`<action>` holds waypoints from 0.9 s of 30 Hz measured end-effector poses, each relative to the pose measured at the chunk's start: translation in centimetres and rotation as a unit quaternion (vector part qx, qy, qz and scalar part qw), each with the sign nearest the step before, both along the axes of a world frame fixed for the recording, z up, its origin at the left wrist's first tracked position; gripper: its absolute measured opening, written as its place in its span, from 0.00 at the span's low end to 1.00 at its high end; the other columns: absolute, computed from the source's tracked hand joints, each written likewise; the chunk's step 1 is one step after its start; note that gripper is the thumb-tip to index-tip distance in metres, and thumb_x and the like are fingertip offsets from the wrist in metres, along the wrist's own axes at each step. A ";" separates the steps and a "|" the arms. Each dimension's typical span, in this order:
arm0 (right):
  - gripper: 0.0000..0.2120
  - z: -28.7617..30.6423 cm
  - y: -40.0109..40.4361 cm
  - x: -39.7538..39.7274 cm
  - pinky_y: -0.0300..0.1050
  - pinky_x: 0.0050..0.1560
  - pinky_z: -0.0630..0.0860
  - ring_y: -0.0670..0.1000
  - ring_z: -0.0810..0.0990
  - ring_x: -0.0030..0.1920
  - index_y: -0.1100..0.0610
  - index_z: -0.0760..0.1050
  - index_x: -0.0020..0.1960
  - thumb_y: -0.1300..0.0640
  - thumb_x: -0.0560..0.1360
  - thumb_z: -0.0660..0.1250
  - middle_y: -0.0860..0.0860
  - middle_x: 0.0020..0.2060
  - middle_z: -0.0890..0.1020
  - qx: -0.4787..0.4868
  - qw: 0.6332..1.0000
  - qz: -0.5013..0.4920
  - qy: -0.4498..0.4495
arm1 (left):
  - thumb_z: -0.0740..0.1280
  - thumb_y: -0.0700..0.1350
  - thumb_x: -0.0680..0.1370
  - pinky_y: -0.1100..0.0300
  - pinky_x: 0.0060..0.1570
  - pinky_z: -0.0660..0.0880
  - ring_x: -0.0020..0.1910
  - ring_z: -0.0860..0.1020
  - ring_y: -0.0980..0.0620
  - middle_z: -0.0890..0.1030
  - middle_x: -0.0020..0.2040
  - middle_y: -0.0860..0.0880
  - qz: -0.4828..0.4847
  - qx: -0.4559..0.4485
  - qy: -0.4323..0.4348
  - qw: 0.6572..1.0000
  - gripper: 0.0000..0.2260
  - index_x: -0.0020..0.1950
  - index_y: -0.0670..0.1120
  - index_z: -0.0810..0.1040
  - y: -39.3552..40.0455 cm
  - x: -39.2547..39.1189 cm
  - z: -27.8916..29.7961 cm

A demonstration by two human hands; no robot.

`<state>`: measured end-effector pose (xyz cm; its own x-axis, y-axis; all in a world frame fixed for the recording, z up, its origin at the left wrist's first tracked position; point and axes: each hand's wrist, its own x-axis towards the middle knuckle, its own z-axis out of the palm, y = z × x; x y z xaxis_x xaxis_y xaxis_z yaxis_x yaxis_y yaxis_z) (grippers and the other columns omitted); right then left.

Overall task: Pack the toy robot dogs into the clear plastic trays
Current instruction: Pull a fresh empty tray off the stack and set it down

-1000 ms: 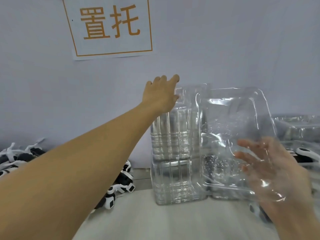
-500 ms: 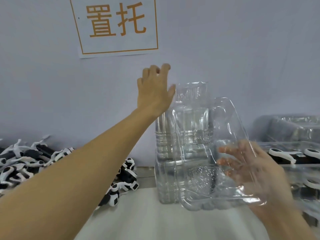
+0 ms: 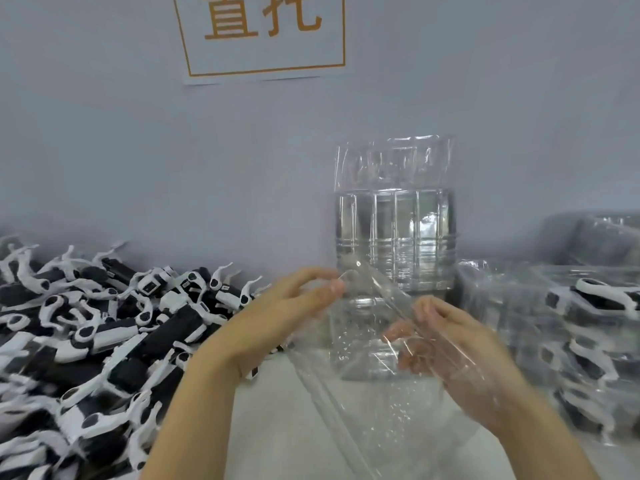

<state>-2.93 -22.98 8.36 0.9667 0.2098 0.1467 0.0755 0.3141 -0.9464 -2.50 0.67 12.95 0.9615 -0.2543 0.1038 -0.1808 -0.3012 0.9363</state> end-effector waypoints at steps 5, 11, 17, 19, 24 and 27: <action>0.10 -1.5 1.2 0.6 0.43 0.31 0.76 0.58 0.80 0.32 0.62 0.70 0.44 0.56 0.80 0.61 0.66 0.44 0.84 -0.032 0.998 0.038 0.048 | 0.70 0.66 0.67 0.55 0.56 0.73 0.51 0.83 0.57 0.86 0.52 0.54 0.043 -0.026 0.067 0.997 0.22 0.59 0.61 0.80 1.2 -0.5 -4.4; 0.12 -3.8 1.5 1.8 0.41 0.31 0.77 0.57 0.84 0.37 0.62 0.80 0.56 0.56 0.78 0.64 0.62 0.51 0.85 -0.039 0.991 0.011 0.131 | 0.73 0.60 0.66 0.54 0.53 0.76 0.51 0.79 0.52 0.84 0.51 0.53 0.116 -0.169 0.082 0.975 0.15 0.51 0.60 0.84 1.9 -0.4 -8.6; 0.26 -4.1 1.1 2.6 0.52 0.46 0.78 0.57 0.82 0.47 0.61 0.78 0.63 0.45 0.72 0.67 0.60 0.49 0.84 0.049 0.988 -0.020 0.142 | 0.74 0.57 0.64 0.48 0.49 0.78 0.42 0.76 0.52 0.79 0.39 0.54 0.184 -0.287 0.072 0.937 0.18 0.51 0.54 0.81 2.1 0.5 -9.0; 0.27 -3.9 1.6 2.3 0.53 0.46 0.77 0.55 0.82 0.44 0.58 0.81 0.60 0.40 0.69 0.68 0.56 0.46 0.83 0.027 0.992 -0.014 0.120 | 0.77 0.55 0.64 0.47 0.50 0.79 0.39 0.76 0.54 0.78 0.39 0.54 0.189 -0.299 0.077 0.932 0.26 0.58 0.50 0.78 1.9 0.9 -9.1; 0.29 -3.4 1.8 2.1 0.53 0.55 0.77 0.46 0.84 0.43 0.53 0.82 0.61 0.36 0.69 0.64 0.46 0.43 0.85 -0.009 0.998 -0.028 0.047 | 0.78 0.49 0.65 0.48 0.49 0.73 0.30 0.74 0.57 0.75 0.32 0.53 0.178 -0.317 0.069 0.929 0.10 0.41 0.48 0.82 1.8 1.4 -9.1; 0.26 -3.4 2.0 2.1 0.43 0.47 0.79 0.42 0.82 0.39 0.49 0.86 0.53 0.33 0.64 0.67 0.43 0.37 0.82 -0.049 0.998 -0.023 0.031 | 0.77 0.48 0.66 0.51 0.50 0.69 0.36 0.73 0.54 0.73 0.35 0.52 0.141 -0.308 0.082 0.937 0.05 0.37 0.48 0.86 2.1 1.3 -9.1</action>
<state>-0.81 -20.94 4.95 0.9822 0.1750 0.0680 0.0289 0.2169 -0.9758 -1.25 2.81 3.85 0.9973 0.0725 -0.0084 -0.0132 0.2924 0.9562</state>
